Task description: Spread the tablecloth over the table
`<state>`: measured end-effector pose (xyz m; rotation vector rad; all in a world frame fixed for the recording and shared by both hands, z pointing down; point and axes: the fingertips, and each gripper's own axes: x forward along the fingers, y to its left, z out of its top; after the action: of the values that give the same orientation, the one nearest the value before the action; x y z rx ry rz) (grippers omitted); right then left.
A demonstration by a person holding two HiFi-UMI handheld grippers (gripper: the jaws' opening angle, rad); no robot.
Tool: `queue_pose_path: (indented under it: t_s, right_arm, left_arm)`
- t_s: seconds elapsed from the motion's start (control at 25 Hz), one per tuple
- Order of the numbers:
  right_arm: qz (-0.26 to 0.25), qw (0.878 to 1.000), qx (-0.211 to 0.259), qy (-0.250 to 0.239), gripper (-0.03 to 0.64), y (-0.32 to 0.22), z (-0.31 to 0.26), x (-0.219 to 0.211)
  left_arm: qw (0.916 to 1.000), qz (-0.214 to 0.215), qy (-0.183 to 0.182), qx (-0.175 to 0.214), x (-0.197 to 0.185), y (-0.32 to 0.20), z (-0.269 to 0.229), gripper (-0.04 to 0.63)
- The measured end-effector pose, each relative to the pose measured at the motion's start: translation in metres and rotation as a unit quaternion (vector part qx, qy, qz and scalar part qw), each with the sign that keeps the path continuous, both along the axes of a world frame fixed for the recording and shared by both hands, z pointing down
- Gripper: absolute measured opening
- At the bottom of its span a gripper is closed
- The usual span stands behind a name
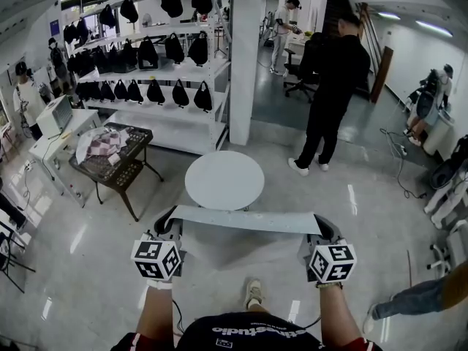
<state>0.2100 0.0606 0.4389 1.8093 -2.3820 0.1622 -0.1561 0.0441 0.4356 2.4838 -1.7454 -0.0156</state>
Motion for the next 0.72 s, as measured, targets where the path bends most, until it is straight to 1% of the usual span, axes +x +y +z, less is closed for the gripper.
queue_pose_path:
  t_s: [0.4,0.72]
  right_arm:
    - [-0.005,1.0,0.002,0.003,0.026,0.002,-0.004,-0.002]
    - [-0.009,1.0,0.011,0.012,0.026,-0.01,-0.012,0.001]
  left_arm:
    - [1.0,0.003,0.001,0.0,-0.002,0.004,0.0,0.017]
    - [0.9999,-0.011,0.001,0.0,0.001,-0.006,0.0,0.017]
